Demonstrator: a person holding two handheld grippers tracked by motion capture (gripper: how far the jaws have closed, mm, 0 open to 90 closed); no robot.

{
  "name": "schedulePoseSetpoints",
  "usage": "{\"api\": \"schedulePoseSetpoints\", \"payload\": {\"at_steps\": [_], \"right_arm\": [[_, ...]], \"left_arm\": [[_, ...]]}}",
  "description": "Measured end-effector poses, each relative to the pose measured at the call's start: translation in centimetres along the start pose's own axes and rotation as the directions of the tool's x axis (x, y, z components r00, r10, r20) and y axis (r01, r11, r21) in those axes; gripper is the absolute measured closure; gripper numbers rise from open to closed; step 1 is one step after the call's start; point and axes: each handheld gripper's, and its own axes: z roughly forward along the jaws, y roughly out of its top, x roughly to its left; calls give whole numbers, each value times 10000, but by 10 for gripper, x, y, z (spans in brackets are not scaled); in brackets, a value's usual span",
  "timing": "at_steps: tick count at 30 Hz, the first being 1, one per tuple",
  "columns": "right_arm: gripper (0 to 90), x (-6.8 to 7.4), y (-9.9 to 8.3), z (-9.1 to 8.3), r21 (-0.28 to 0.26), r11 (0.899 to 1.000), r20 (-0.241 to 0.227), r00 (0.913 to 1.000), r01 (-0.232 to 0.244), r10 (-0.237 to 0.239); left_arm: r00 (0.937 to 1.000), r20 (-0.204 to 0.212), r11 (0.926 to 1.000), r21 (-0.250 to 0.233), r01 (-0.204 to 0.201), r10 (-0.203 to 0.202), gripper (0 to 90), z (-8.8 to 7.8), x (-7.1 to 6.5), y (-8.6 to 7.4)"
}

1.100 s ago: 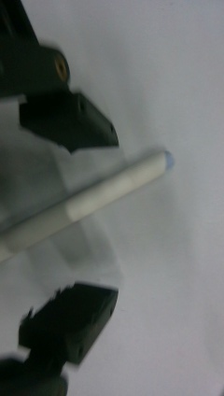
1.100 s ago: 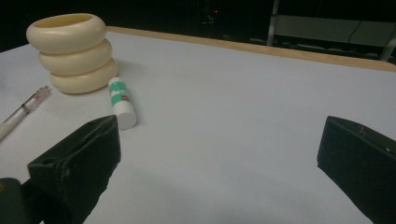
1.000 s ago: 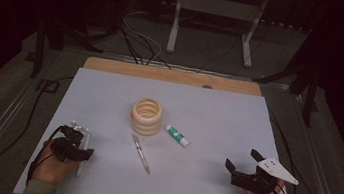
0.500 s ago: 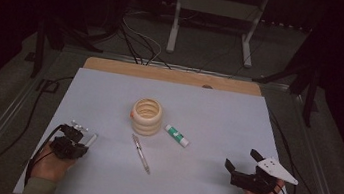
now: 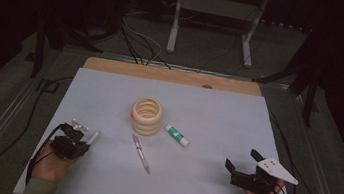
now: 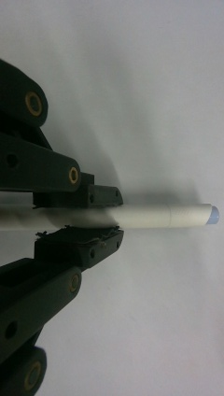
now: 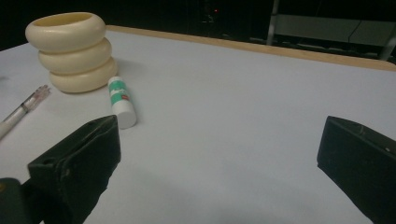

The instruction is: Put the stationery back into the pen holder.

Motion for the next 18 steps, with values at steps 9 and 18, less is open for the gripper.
{"api": "schedulePoseSetpoints", "payload": {"at_steps": [9, 18], "right_arm": [[0, 0, 0, 0, 8, 10000, 3, 10000, -17, 17], [0, 0, 0, 0, 20, 10000, -14, 10000, 4, -4]], "left_arm": [[9997, 224, 9985, -554, -22, 34, 797, -9, -1, 5], [9981, 620, 9942, -1076, 51, 16, 797, -17, 0, 10]]}}
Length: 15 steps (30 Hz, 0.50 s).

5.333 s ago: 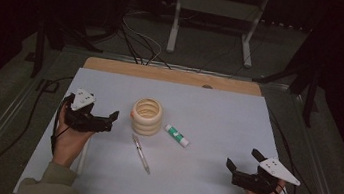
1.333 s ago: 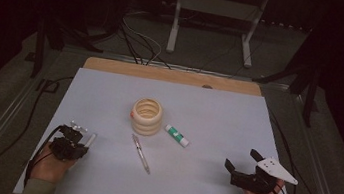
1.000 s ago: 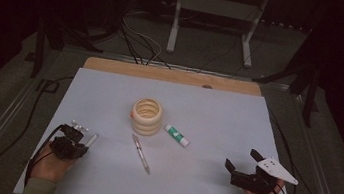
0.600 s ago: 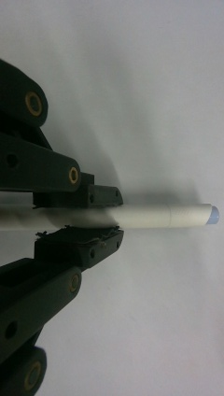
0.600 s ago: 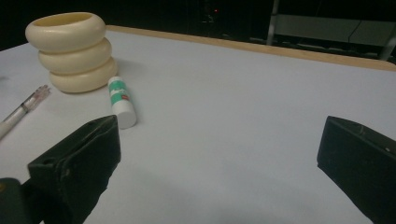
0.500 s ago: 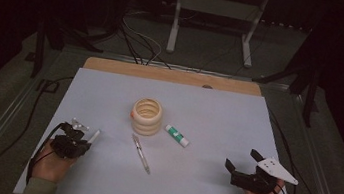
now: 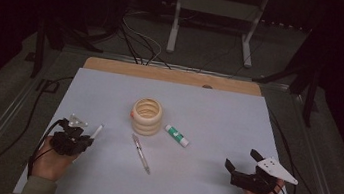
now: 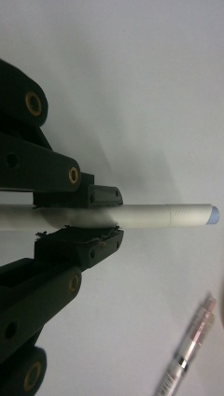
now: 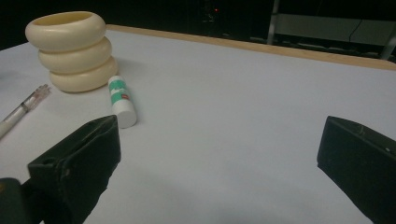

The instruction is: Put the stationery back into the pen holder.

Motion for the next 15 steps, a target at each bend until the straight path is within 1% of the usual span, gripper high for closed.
{"api": "schedulePoseSetpoints", "payload": {"at_steps": [3, 6, 7, 11, 14, 15], "right_arm": [[0, 0, 0, 0, -1, 10000, 0, 10000, 8, -8], [0, 0, 0, 0, -6, 10000, -5, 10000, 1, -1], [0, 0, 0, 0, -6, 10000, -5, 10000, 1, -1], [0, 0, 0, 1, 0, 10000, -19, 10000, 13, -13], [0, 0, 0, 1, 12, 10000, -14, 10000, 14, -14], [0, 0, 0, 1, 14, 10000, -13, 10000, 6, -6]], "left_arm": [[10000, 44, 9999, -143, 21, -21, 797, -3, 0, 3], [9999, 173, 9994, -354, -4, 10, 797, -7, 1, 7], [9999, 173, 9994, -354, -4, 10, 797, -7, 1, 7], [9995, 316, 9977, -671, 50, -28, 797, -11, 1, 12], [9993, 369, 9970, -766, 81, -53, 797, -12, 1, 13], [9992, 395, 9960, -890, 77, -42, 797, -14, 1, 15]]}}
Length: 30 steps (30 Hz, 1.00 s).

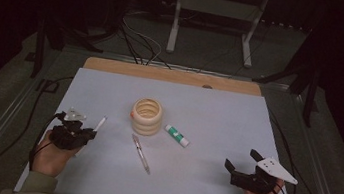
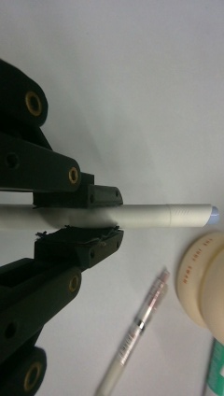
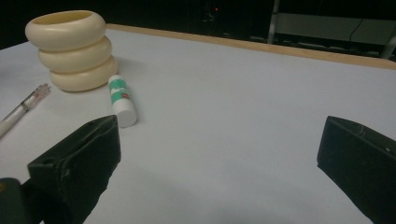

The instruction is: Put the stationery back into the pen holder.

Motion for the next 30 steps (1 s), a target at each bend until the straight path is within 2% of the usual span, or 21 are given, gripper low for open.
{"api": "schedulePoseSetpoints", "payload": {"at_steps": [17, 23, 30], "right_arm": [[0, 0, 0, 0, -5, 10000, 28, 10000, -18, 18], [0, 0, 0, 0, 1, 10000, 15, 10000, -32, 32], [0, 0, 0, -1, -8, 10000, 19, 10000, -22, 22]], "left_arm": [[9998, 202, 9967, -807, 32, -16, 796, -5, -4, 20], [9981, 615, 9891, -1467, 126, -36, 797, -5, -4, 32], [9960, 886, 9833, -1818, 105, 58, 796, -3, -6, 45]]}}
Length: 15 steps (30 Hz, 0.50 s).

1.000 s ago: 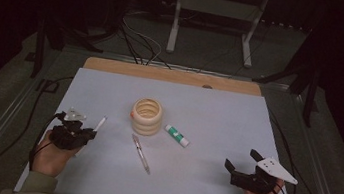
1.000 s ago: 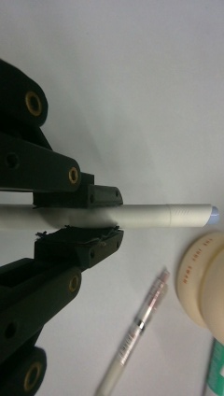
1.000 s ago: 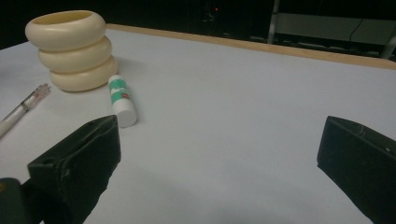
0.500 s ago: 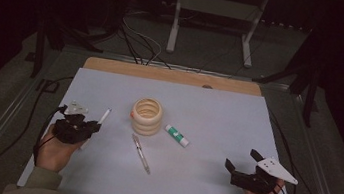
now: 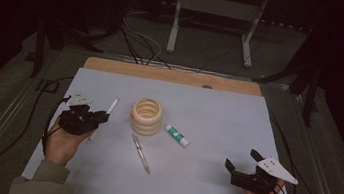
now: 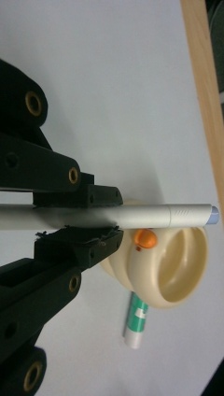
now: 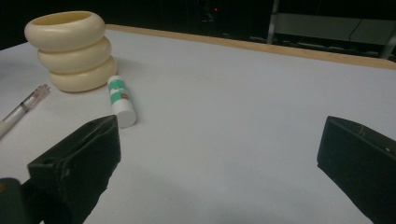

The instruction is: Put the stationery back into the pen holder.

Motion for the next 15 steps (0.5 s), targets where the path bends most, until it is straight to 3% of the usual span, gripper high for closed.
{"api": "schedulePoseSetpoints", "payload": {"at_steps": [15], "right_arm": [[0, 0, 0, 0, 4, 10000, -9, 10000, 8, -8]], "left_arm": [[9991, 384, 9966, -818, -121, 153, 796, 8, -4, 13]]}}
